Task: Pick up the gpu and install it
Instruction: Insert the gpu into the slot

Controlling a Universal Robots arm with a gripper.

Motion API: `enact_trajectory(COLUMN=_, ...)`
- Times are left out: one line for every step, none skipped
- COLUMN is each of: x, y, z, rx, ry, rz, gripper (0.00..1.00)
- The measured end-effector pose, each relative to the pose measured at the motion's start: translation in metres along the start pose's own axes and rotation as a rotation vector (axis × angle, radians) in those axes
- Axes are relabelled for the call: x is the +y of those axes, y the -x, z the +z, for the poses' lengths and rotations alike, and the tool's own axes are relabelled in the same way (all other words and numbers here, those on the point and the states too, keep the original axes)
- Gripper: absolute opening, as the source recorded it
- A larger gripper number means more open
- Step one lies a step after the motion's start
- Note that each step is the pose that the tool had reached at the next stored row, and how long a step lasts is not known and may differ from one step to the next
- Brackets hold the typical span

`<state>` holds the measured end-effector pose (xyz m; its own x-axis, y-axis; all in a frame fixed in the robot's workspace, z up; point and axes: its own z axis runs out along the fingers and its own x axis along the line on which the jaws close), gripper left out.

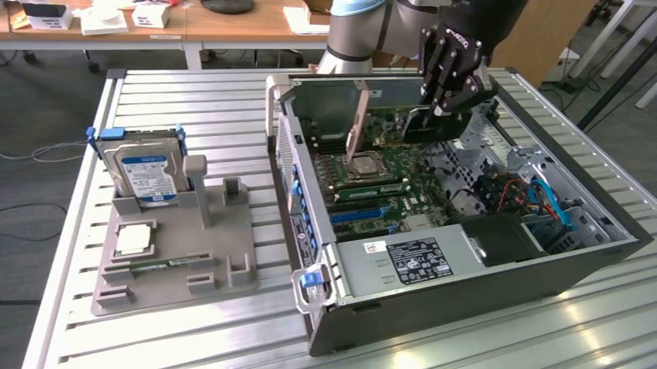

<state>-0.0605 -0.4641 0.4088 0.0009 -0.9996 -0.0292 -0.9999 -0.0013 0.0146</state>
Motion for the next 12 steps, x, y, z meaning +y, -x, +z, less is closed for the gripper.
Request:
enact_trajectory(x=0.0, y=0.0, z=0.0008, rx=0.0, ry=0.0, rz=0.0, gripper=0.27)
enact_trajectory(x=0.0, y=0.0, z=0.0016, rx=0.0, ry=0.0, rz=0.0, gripper=0.27)
enact_trajectory(x=-0.0001, y=-0.0001, z=0.0023, rx=0.0, ry=0.0, rz=0.0, gripper=0.27)
enact_trajectory(x=0.0, y=-0.0001, z=0.0031, rx=0.0, ry=0.0, rz=0.0, gripper=0.27)
enact_trajectory(x=-0.0001, y=-0.0001, z=0.0038, rx=-0.0001, ry=0.0, rz=0.0, gripper=0.27)
enact_trajectory(x=-0.0001, y=-0.0001, z=0.0046, rx=0.0, ry=0.0, rz=0.0, gripper=0.27)
enact_trajectory(x=-0.0001, y=-0.0001, z=0.0053, rx=0.0, ry=0.0001, rz=0.0, gripper=0.27)
enact_trajectory(x=-0.0001, y=-0.0002, z=0.0059, rx=0.0, ry=0.0, rz=0.0, gripper=0.27)
enact_trajectory(x=-0.0001, y=-0.0002, z=0.0065, rx=0.0, ry=0.0, rz=0.0, gripper=0.27)
enact_trajectory(x=-0.0001, y=-0.0002, z=0.0073, rx=0.0, ry=0.0, rz=0.0, gripper=0.27)
enact_trajectory(x=-0.0001, y=-0.0003, z=0.008, rx=0.0, ry=0.0, rz=0.001, gripper=0.27)
enact_trajectory(x=-0.0001, y=-0.0003, z=0.0087, rx=0.0, ry=0.0, rz=0.001, gripper=0.27)
